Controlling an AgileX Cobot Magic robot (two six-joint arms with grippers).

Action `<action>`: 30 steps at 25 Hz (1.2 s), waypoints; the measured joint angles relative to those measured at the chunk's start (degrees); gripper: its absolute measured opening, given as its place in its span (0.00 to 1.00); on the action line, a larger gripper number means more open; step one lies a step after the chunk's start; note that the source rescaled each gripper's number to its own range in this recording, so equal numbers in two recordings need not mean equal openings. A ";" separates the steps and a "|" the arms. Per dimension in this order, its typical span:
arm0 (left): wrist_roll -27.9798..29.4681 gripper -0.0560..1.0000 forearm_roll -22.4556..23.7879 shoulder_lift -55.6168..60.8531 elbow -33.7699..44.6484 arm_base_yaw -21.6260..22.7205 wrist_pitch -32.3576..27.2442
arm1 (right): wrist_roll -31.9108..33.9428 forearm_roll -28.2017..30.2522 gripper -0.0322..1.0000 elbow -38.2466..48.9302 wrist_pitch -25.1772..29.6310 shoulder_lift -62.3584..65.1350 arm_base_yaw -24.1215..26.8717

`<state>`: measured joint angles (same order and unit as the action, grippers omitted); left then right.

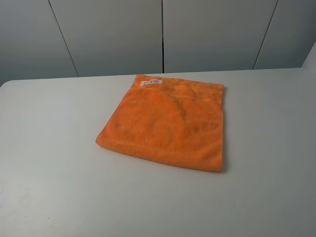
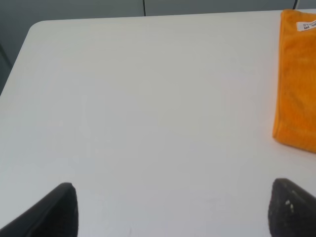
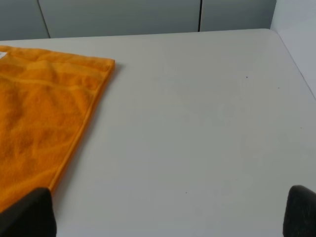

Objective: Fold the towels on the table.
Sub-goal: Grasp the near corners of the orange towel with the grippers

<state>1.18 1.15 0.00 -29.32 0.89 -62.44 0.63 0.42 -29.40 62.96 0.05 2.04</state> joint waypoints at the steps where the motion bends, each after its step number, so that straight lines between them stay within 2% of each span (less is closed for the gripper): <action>1: 0.00 1.00 0.00 0.00 0.00 0.00 0.00 | 0.00 0.00 1.00 0.00 0.00 0.00 0.00; 30: -0.25 1.00 0.00 0.00 0.00 0.00 0.00 | 0.00 0.00 1.00 0.00 0.00 0.00 0.00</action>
<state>0.93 1.15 0.00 -29.32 0.89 -62.44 0.63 0.42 -29.40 62.96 0.05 2.04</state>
